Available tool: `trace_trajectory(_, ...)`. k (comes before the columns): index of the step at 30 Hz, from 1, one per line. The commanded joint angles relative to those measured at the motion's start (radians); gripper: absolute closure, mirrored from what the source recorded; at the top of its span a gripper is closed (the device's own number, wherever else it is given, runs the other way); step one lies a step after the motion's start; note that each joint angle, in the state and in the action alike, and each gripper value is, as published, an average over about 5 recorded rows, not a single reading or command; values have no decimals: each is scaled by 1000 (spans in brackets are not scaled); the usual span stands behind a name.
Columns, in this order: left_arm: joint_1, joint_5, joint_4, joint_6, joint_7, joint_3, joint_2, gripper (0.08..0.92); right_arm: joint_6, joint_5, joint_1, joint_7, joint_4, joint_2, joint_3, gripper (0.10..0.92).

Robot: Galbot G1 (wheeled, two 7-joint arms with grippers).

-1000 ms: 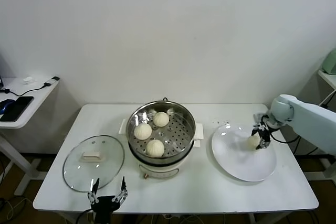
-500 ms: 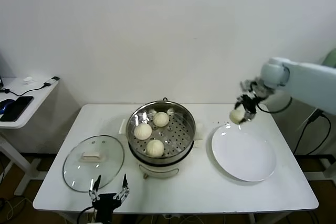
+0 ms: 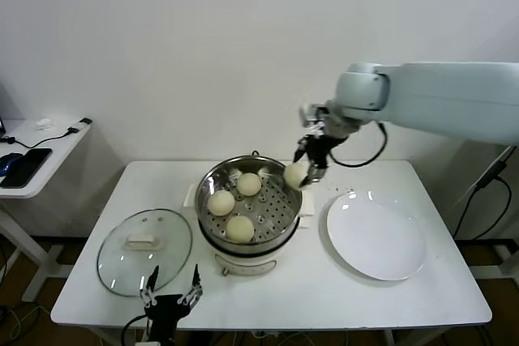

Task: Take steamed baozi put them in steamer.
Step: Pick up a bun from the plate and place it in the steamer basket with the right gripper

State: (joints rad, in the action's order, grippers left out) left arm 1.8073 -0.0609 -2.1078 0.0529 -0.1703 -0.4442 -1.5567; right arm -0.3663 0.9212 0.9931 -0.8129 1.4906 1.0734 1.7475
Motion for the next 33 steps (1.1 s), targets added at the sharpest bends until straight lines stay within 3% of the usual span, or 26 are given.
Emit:
trace_trajectory(1, 1, 3, 4, -1, 1, -7, 3, 177, -108, 85, -127, 116, -39, 185, -13, 349)
trace_trajectory(14, -6, 8, 11, 4, 3, -13, 5, 177, -129, -17, -232, 139, -152, 214, -1, 353)
trace_trajectory(29, -5, 15, 10, 6, 4, -16, 9, 177, -127, -21, -229, 126, -138, 219, 8, 350)
trace_trajectory(33, 0, 18, 5, 7, 4, -16, 10, 177, -109, -18, -226, 111, -126, 208, -2, 282)
